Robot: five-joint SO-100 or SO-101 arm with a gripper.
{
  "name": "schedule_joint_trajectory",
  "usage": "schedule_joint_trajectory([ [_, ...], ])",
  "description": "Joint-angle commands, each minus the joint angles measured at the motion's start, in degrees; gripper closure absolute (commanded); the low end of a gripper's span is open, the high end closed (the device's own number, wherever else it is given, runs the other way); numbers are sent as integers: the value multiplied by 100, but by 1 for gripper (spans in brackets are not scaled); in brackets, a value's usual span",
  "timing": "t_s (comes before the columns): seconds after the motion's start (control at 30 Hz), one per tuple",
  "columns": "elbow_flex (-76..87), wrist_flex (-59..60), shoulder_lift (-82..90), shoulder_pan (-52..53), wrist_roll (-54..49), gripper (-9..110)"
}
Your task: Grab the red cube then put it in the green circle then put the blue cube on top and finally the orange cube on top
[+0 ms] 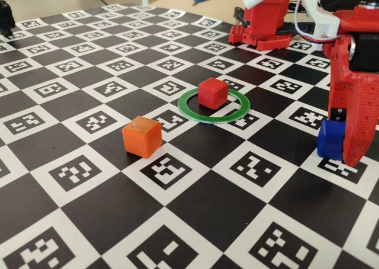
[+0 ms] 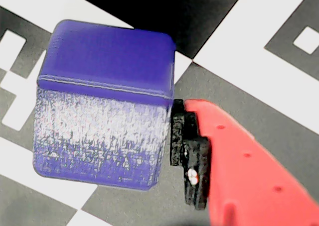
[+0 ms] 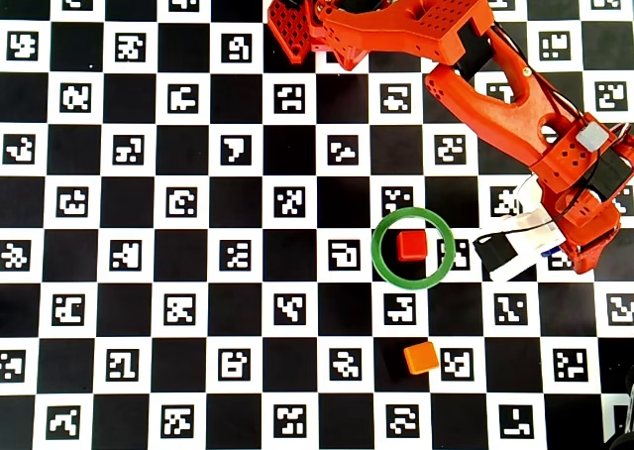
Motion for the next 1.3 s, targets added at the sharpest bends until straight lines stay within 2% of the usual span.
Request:
schedule_joint_trajectory([
  [0.0,-62,-9,167,35,-35,82],
  [0.13,-62,0,193,44,62,95],
  [0.23,-62,9,229,44,53,99],
  [0.53,-53,343,668,70,-193,100],
  [0.87,703,729,2188,316,-563,100],
  [1.27,2962,369,4228,1072,-413,100],
])
